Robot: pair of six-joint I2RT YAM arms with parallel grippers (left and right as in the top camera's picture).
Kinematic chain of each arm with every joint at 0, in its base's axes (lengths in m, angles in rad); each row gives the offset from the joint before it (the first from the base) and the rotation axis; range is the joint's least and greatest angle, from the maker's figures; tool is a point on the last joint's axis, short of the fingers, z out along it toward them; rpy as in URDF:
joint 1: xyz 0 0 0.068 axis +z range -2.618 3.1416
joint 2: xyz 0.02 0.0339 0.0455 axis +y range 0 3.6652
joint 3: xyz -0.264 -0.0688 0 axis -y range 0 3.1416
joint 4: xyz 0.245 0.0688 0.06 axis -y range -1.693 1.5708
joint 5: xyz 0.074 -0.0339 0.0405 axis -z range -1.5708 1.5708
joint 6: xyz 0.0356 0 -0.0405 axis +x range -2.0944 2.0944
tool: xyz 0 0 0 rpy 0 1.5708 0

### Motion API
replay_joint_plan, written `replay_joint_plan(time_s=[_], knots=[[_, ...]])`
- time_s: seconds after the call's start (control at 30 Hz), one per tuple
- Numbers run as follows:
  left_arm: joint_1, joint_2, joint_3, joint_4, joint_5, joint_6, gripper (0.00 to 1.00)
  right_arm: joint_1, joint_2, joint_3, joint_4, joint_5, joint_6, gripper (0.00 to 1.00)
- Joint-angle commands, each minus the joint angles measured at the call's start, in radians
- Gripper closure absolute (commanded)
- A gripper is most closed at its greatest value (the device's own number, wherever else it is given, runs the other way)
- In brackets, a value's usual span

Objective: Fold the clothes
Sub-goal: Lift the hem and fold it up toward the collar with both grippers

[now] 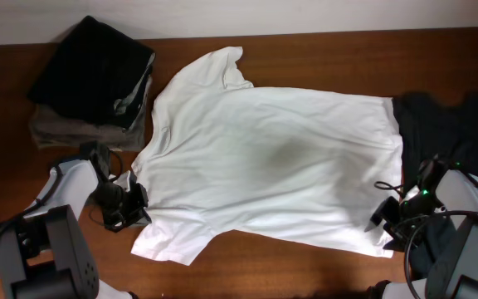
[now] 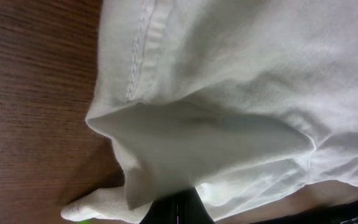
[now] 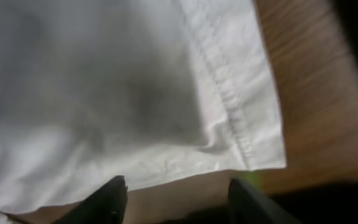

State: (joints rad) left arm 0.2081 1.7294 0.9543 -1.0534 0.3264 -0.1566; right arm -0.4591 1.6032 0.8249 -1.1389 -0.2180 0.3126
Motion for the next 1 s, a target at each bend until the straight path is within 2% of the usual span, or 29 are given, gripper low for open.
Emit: replay_joint_plan(time_s=[0.0, 0.1, 0.13, 0.17, 0.23, 0.27, 0.37, 0.5, 0.63, 0.73, 0.87, 0.97], knots=[[0.002, -0.009, 0.014, 0.002, 0.011, 0.016, 1.0, 0.054, -0.013, -0.069, 0.048, 0.009, 0.066, 0.36], [0.002, -0.009, 0.014, 0.002, 0.011, 0.017, 1.0, 0.073, -0.013, -0.13, 0.14, 0.014, 0.137, 0.36], [0.002, -0.009, 0.014, 0.002, 0.011, 0.017, 1.0, 0.072, -0.013, -0.147, 0.163, 0.014, 0.161, 0.39], [0.002, -0.009, 0.014, 0.003, 0.011, 0.017, 1.0, 0.073, -0.013, -0.156, 0.172, 0.021, 0.18, 0.45], [0.002, -0.009, 0.014, 0.003, 0.011, 0.028, 1.0, 0.073, -0.013, -0.161, 0.183, 0.032, 0.186, 0.73], [0.002, -0.009, 0.014, 0.003, 0.011, 0.037, 1.0, 0.073, -0.013, -0.157, 0.182, 0.04, 0.187, 0.82], [0.002, -0.009, 0.014, 0.003, 0.011, 0.043, 1.0, 0.073, -0.013, -0.135, 0.173, 0.039, 0.186, 0.91], [0.002, -0.009, 0.014, 0.002, 0.016, 0.047, 1.0, 0.073, -0.015, -0.051, 0.08, 0.039, 0.167, 0.96], [0.002, -0.05, 0.015, -0.003, 0.16, 0.054, 1.0, 0.073, -0.025, 0.089, -0.065, 0.039, 0.107, 0.96], [0.002, -0.137, 0.03, -0.018, 0.182, 0.053, 1.0, 0.076, -0.062, 0.164, -0.131, 0.027, 0.087, 0.96], [0.001, -0.25, 0.08, -0.004, 0.173, 0.053, 1.0, 0.114, -0.082, 0.229, -0.135, 0.015, 0.085, 0.96], [0.001, -0.26, 0.087, 0.056, 0.175, 0.052, 1.0, 0.143, -0.08, 0.233, -0.056, -0.007, 0.085, 0.96]])
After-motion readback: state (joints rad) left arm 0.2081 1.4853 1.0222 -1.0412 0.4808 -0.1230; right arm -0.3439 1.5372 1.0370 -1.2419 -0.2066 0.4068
